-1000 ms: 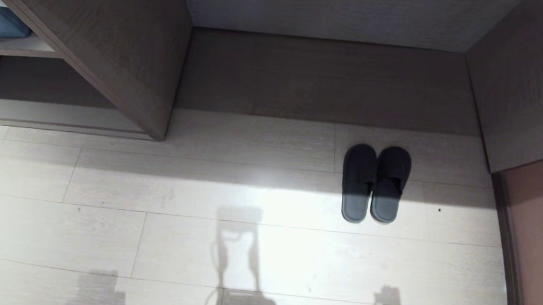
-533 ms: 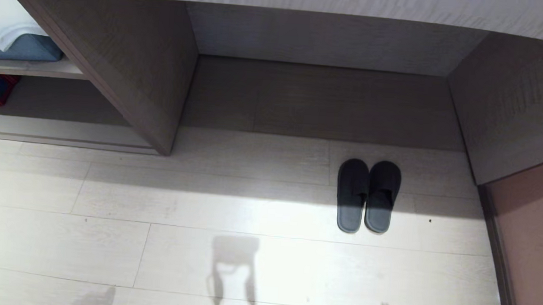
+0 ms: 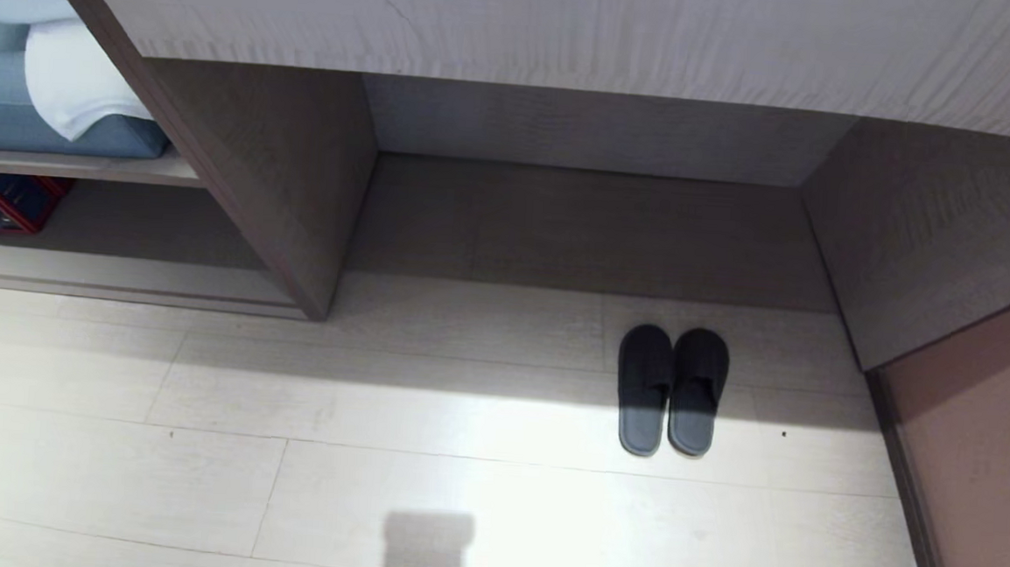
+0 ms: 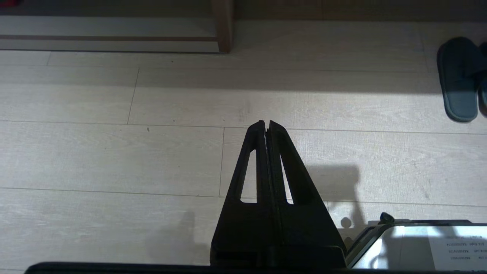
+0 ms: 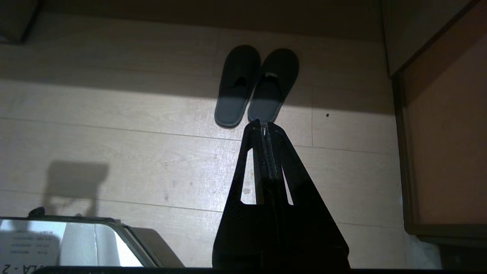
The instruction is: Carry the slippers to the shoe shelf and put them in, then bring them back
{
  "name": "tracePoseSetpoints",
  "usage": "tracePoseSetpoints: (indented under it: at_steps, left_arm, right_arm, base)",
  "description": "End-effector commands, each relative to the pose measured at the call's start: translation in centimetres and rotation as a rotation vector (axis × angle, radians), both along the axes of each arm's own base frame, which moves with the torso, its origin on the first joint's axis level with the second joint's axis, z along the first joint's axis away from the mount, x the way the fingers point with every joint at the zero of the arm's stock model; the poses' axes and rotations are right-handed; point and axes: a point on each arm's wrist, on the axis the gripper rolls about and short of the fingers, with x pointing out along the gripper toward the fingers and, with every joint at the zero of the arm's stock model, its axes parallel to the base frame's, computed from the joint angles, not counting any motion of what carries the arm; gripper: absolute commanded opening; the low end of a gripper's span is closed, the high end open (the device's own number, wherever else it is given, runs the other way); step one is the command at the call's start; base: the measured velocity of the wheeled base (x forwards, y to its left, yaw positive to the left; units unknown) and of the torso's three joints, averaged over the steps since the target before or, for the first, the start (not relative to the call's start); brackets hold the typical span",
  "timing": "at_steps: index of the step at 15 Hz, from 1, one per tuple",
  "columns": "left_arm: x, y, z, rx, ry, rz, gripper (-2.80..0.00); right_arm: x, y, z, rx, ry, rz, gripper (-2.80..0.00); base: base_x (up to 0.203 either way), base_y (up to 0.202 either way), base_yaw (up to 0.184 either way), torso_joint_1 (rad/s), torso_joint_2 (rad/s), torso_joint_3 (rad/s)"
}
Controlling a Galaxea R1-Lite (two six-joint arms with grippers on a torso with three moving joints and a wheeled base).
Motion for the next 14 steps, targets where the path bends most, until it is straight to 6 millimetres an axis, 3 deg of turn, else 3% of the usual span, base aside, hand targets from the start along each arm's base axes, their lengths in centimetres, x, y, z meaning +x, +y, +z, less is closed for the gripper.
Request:
tracePoseSetpoints:
  at_steps: [1, 14]
  left_arm:
    - [0.01, 0.00, 0.01, 0.000, 0.001, 0.000, -2.80]
    - [0.01, 0.00, 0.01, 0.000, 0.001, 0.000, -2.80]
  right_arm:
    - [0.01, 0.00, 0.01, 0.000, 0.001, 0.000, -2.80]
    - [0.01, 0.00, 0.01, 0.000, 0.001, 0.002, -2.80]
  base:
    - [0.000, 0.000, 0.000, 0.005, 0.00, 0.198]
    - [0.000, 0.000, 0.000, 0.001, 0.00, 0.201]
